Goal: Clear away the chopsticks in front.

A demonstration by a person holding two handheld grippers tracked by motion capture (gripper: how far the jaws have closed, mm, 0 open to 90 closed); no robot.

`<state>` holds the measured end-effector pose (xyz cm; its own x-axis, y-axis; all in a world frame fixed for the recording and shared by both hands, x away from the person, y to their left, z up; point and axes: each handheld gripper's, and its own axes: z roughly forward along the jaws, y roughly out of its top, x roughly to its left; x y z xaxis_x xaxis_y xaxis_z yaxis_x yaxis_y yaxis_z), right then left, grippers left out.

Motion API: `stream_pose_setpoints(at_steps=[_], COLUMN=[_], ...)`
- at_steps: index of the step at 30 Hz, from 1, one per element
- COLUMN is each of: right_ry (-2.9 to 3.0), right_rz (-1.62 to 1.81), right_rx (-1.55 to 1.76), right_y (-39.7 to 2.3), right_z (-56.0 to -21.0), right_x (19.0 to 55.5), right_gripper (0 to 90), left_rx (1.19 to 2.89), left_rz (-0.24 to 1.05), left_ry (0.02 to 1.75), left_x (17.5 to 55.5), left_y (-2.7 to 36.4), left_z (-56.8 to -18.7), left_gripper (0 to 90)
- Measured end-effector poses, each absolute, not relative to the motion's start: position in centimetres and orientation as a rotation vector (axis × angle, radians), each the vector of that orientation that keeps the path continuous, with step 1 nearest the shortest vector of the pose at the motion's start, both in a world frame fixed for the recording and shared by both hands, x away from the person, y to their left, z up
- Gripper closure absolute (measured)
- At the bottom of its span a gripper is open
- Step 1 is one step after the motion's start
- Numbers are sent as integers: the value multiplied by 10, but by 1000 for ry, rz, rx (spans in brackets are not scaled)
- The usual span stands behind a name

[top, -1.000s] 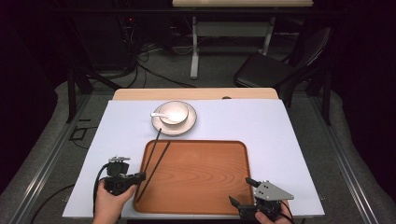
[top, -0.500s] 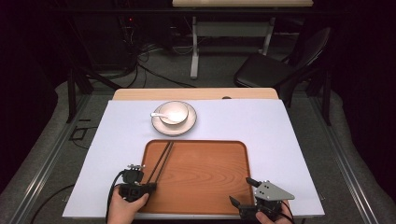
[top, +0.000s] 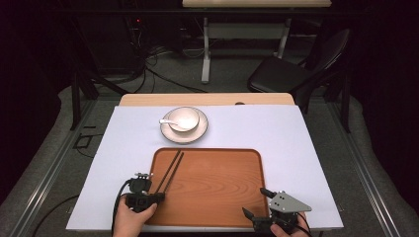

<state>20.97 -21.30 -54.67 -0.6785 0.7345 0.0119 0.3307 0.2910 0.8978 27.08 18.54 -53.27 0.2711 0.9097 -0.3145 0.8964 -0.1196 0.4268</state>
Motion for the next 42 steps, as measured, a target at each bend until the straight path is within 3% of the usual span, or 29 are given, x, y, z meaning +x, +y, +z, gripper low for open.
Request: stream_pose_setpoints(at_steps=[6,14,30,42], right_ry=[2163,2162,2163,2148], right_rz=[1356,1356,1352,1347], right_rx=[954,956,953,965], right_y=[-212,-212,-212,-215], right_z=[-547,-547,-547,-546], right_x=[210,210,210,211], right_gripper=[147,147,147,147], left_rx=[1999,1957,1852,1770], left_rz=[45,88,295,515], left_ry=[1627,1603,1483,1467], left_x=[269,265,269,269], left_y=[189,196,211,239], left_z=[-530,-520,-504,-510], left_gripper=[851,768,481,450])
